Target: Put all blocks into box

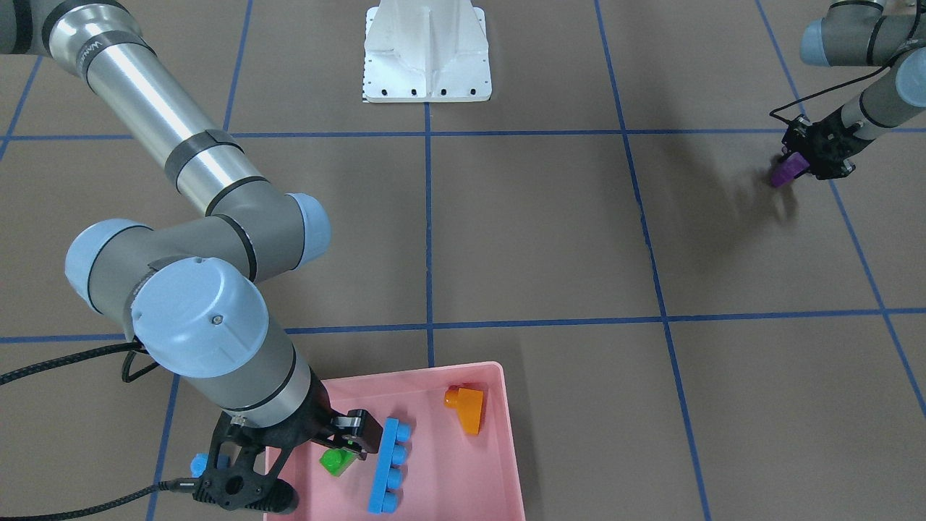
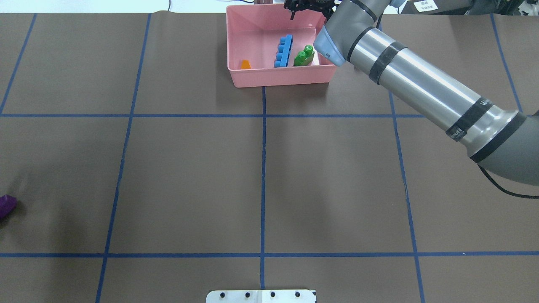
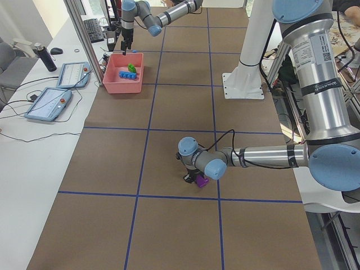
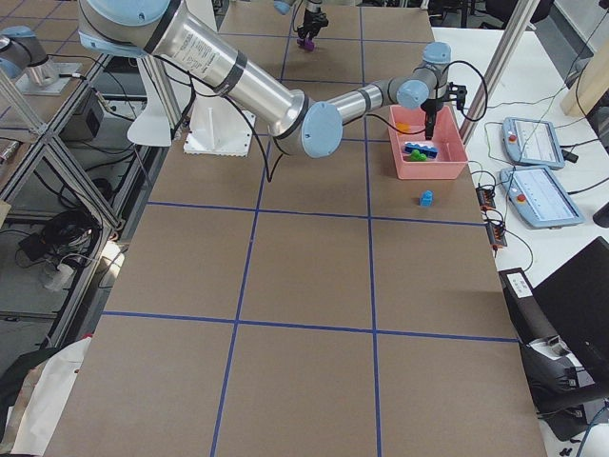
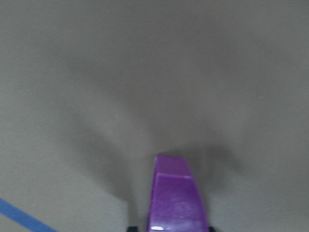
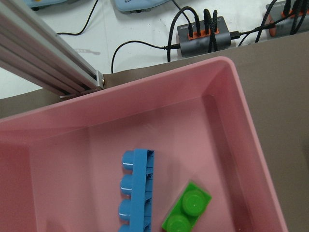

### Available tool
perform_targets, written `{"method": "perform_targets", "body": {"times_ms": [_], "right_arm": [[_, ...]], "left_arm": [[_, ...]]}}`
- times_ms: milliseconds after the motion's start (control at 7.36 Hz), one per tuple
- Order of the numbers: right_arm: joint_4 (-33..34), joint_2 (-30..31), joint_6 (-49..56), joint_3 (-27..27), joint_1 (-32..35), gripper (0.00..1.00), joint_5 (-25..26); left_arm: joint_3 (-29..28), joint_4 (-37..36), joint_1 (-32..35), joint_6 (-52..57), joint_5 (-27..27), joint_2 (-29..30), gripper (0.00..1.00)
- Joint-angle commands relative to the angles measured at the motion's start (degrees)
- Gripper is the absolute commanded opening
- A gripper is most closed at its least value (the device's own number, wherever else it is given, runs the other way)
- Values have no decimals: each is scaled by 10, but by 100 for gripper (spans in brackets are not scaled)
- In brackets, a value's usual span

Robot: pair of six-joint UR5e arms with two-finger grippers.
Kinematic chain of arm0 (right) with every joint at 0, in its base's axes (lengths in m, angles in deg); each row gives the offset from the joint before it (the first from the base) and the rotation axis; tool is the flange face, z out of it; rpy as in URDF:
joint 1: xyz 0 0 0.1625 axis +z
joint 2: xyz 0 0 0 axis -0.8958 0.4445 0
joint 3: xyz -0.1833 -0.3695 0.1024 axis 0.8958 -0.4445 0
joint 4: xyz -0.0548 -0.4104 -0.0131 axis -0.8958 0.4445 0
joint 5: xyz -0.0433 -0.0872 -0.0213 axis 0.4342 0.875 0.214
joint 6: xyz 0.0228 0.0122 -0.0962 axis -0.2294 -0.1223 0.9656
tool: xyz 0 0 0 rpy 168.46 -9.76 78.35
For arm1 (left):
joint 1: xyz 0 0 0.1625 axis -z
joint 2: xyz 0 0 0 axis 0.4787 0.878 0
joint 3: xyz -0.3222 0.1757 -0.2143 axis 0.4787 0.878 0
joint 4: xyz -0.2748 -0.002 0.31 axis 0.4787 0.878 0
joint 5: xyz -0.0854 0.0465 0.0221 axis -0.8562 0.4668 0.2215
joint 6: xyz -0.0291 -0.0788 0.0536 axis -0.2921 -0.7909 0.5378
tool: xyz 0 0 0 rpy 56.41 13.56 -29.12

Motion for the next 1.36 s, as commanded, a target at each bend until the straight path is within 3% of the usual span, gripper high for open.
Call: {"method": "perform_targets", "body": {"times_ms": [0,136,272,679,815,1087,1223], "right_arm": [[-1,48,39,26,46,100,-26],[-1,72,97,26,61,100,-25],[-4,97,110,23,60,100,-19],[-7,125,126,-1,58,100,1],[-41,122,123,-33,44,100,24],[-77,115,109,-63,29,100,26],[-80,106,107,-72,20,100,40]], "left_arm": [[14,-179,75,-38,-53,174,0],[6,-300,82,-61,-47,297,0],[-1,-370,90,-104,-46,386,0],[-178,-371,94,-258,-48,623,0],[-256,-339,93,-303,-47,691,0],[-394,-191,87,-415,-36,764,0],[-440,-121,61,-471,29,787,0]]}}
